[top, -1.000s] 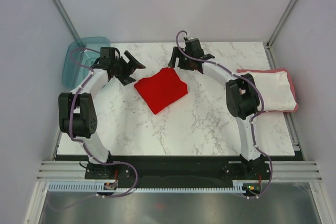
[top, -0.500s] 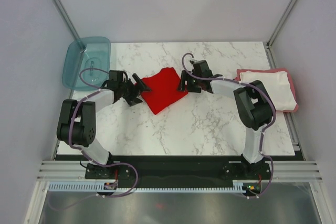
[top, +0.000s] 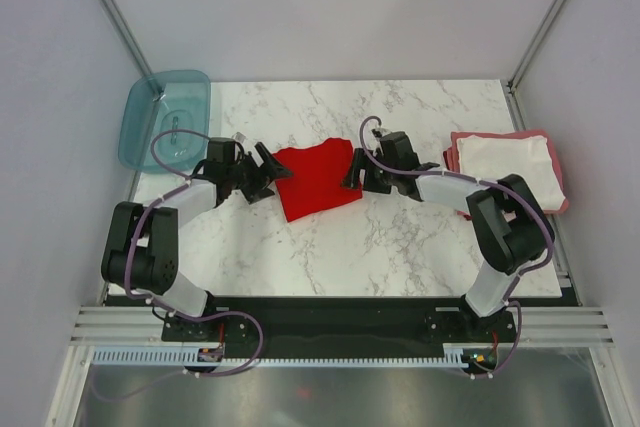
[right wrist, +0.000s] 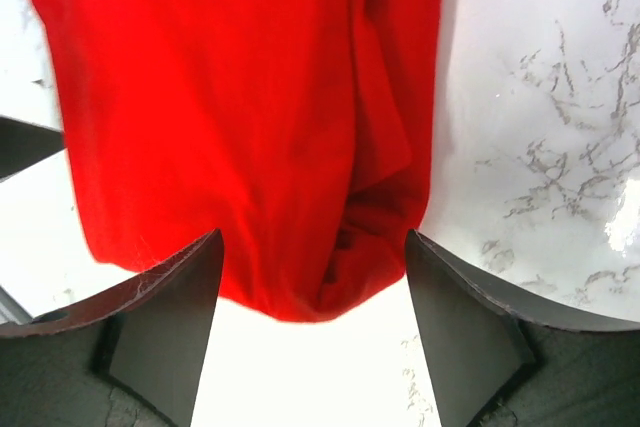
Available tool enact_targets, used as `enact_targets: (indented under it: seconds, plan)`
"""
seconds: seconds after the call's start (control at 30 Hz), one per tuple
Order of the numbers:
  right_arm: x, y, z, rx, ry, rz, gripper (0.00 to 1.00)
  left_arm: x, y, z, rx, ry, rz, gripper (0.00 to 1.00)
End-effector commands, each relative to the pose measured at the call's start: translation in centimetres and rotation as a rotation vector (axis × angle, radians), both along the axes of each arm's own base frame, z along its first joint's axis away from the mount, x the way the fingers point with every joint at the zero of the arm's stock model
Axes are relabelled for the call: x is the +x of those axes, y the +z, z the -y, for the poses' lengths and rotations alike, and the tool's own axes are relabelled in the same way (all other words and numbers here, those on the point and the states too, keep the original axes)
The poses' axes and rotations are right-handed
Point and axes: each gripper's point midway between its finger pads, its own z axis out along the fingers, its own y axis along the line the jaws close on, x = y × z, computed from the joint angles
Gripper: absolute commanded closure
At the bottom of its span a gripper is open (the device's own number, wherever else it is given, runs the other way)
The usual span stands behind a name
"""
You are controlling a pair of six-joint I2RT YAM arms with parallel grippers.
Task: Fold and stack the t-shirts
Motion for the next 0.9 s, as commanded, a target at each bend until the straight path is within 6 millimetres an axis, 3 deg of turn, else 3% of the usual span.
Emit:
enact_targets:
  seconds: [0.0,0.13,0.3,0.43,0.5,0.63,0.8,0.87]
  plan:
    - [0.1,3.4,-1.0,0.079,0.022,0.111,0.19,0.8,0.8,-0.1,0.028,-0.027,0.083,0.05]
    - [-0.8,4.0,-1.1,0.099,0.041,0.125,0.22,0.5,1.2,0.1,0.018,-0.040,0.090,0.11]
    - [-0.8,3.1,-1.4,0.097,0.048,0.091,0.44,-1.4,1.6,-0.4,0.024,-0.014,0.101,0.25]
    - [-0.3,2.4,-0.9,0.074,0.023,0.079,0.53,-2.7,0.5,0.0,0.007,-0.029,0.069,0.35]
    - [-0.1,1.8,-0.3,0.076,-0.002,0.052,0.68,-3.2,0.0,0.2,-0.001,-0.052,0.056,0.39]
    - [0.0,0.3,0.9,0.071,-0.049,0.004,0.72,-3.7,-0.8,0.3,0.002,-0.069,0.040,0.48]
    - [0.1,-2.0,1.1,0.078,-0.065,-0.066,0.73,-3.3,-1.7,0.0,0.027,-0.063,0.025,0.48]
    - [0.3,-2.4,1.4,0.103,-0.076,-0.089,0.77,-3.1,-2.4,0.1,0.027,-0.068,0.005,0.49]
